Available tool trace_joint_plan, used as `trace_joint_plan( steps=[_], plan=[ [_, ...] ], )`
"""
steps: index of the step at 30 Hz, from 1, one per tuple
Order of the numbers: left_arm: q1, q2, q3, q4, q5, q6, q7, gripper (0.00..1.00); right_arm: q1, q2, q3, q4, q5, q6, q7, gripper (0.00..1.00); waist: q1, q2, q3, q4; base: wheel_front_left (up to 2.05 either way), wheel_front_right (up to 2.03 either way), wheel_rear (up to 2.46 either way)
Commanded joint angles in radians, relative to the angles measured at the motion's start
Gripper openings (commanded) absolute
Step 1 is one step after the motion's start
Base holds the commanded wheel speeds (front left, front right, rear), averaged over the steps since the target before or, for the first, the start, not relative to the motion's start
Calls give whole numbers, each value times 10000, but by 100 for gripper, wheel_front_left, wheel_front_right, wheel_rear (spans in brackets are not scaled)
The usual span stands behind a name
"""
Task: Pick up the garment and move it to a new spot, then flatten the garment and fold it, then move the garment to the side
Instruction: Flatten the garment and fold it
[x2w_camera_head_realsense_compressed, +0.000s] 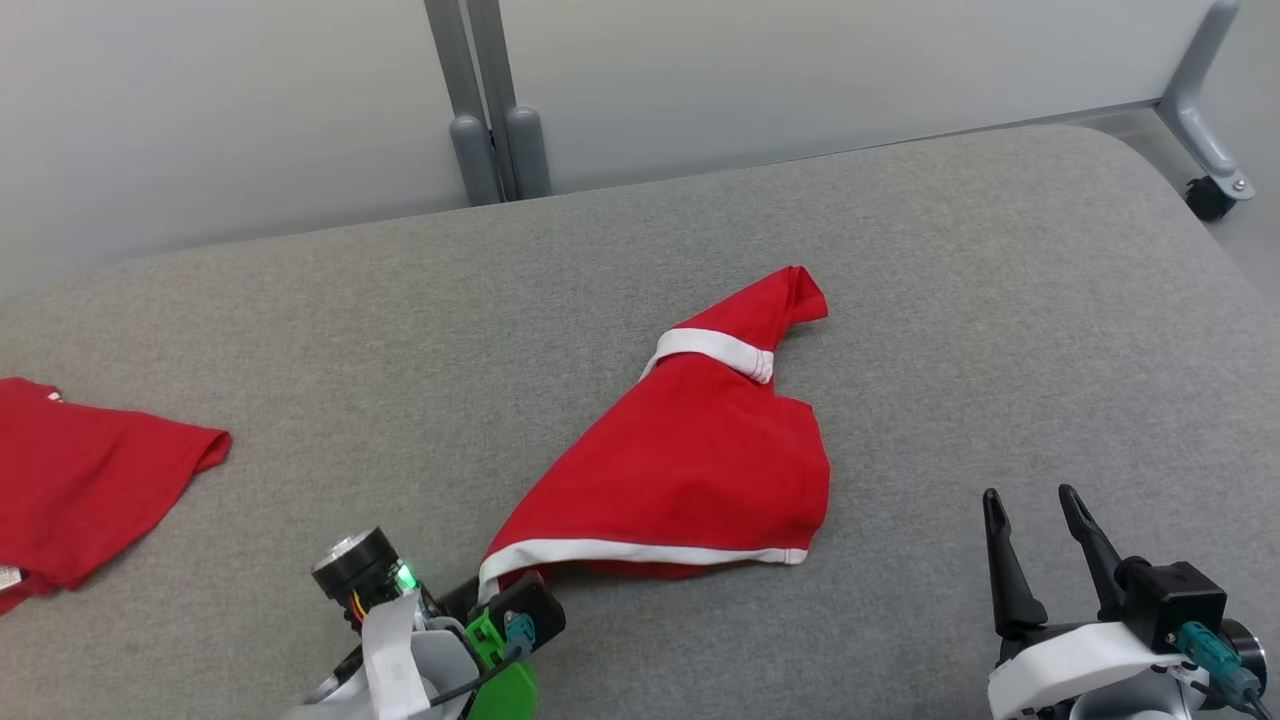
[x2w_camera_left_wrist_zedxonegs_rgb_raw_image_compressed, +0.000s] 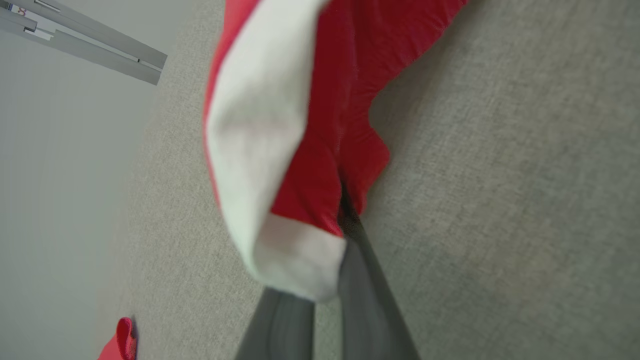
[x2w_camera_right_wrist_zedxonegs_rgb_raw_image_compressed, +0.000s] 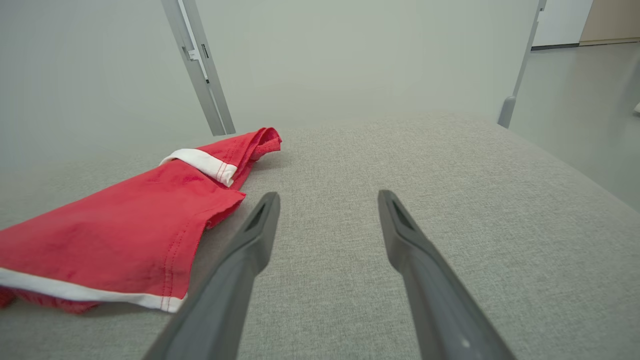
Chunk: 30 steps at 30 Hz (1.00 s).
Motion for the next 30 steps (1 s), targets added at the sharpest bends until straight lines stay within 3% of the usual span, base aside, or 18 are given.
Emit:
trace_joint_plan(
  steps=[1,3,12,20,25,28,30],
  plan=[
    [256,-2,150,-117,-197,130,-208,43,73,-15,-5,4,19,-10,-34,100,0,0,36,217,0,0,0],
    [432,-23,365,-256,-505,260,-507,100,50,-17,-13,15,-5,-10,-34,100,0,0,39,288,0,0,0],
    [1945,213,1816,-1448,-2342,1081,-1266,100,135,-16,-145,-100,-238,-10,-34,100,0,0,-81,333,0,0,0],
    [3963,635,3440,-3731,-3643,2665,-2626,100,332,-18,-578,-370,-505,-10,-32,100,0,0,-239,446,0,0,0],
    [5072,317,4872,-5076,-4032,3314,-2978,100,398,-84,-801,-567,-608,-10,-34,100,0,0,-356,665,0,0,0],
    [5779,-131,6041,-6100,-3650,3423,-2959,100,405,-110,-889,-656,-613,-10,-34,100,0,0,-414,821,0,0,0],
    [6202,-535,6852,-6744,-3176,3249,-2963,100,402,-107,-945,-718,-621,-10,-34,100,0,0,-458,935,0,0,0]
  ],
)
